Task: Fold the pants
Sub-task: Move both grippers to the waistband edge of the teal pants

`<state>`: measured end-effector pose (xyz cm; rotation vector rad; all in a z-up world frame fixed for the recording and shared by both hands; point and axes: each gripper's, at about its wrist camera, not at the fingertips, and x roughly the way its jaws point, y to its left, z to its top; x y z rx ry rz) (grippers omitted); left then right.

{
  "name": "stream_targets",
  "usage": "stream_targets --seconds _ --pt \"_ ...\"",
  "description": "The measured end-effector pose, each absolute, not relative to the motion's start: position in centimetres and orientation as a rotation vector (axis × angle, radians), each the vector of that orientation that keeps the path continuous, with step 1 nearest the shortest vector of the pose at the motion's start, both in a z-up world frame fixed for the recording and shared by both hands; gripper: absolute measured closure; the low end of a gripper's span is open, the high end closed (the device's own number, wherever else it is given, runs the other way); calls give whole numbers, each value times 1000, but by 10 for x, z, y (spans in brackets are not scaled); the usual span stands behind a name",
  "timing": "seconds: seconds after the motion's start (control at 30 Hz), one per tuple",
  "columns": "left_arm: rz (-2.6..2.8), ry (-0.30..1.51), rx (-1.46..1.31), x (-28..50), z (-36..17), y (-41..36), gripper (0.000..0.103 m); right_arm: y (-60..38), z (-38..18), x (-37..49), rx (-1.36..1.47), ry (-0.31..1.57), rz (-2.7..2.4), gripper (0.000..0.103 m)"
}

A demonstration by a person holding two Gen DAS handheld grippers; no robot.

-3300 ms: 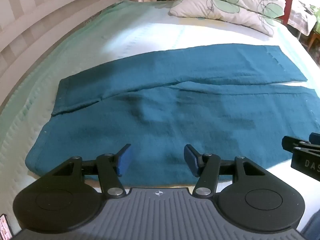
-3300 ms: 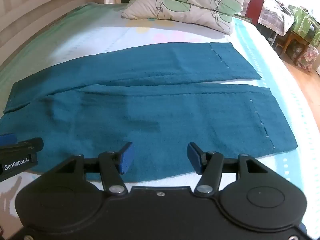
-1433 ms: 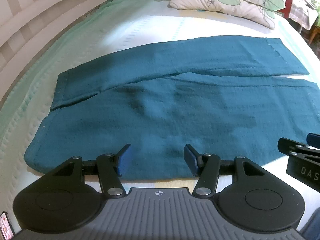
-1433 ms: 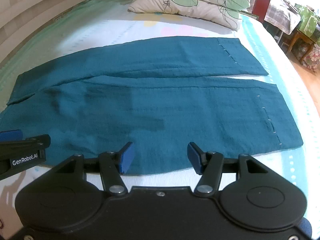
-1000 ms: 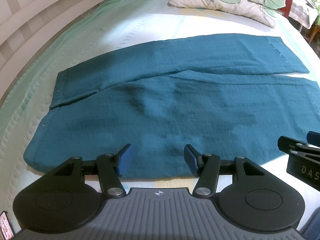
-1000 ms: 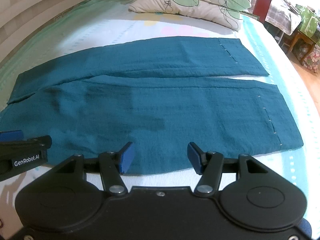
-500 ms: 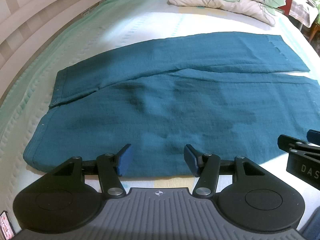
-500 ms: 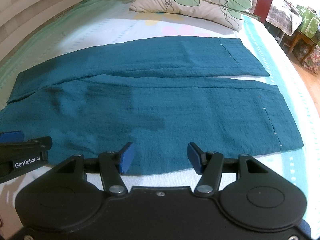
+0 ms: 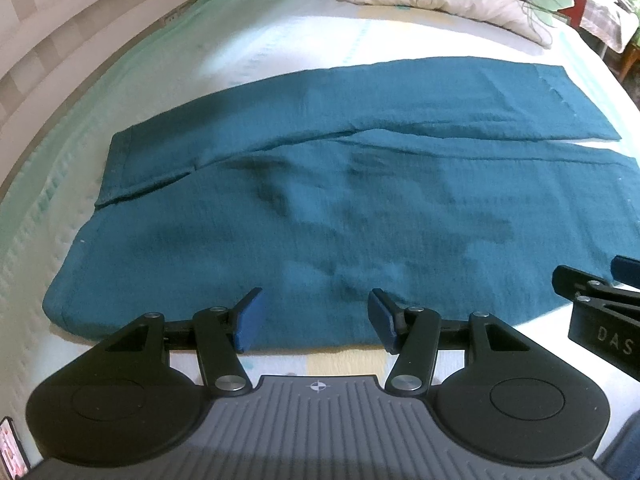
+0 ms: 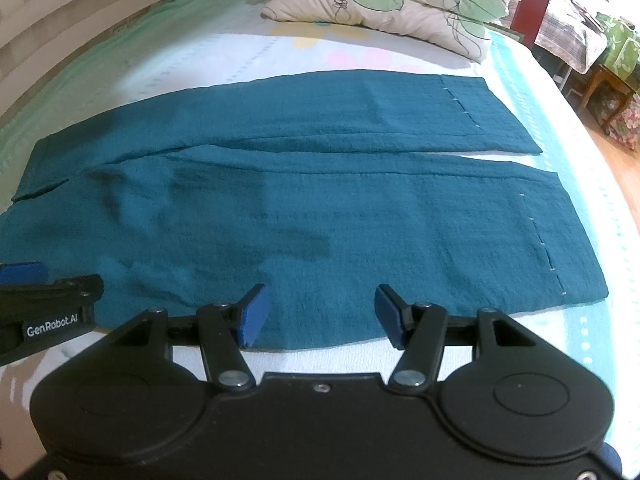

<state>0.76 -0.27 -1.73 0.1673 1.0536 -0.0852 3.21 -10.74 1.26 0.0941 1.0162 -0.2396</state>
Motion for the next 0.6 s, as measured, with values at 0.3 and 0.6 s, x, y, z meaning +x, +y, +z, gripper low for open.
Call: stream_targets --seconds 0.3,0.6 --pt "-25 1179 39 17 -11 10 49 -120 1 68 116 992 -148 42" --pt "44 1032 55 31 23 -24 53 -137 -31 165 66 1023 -48 45"
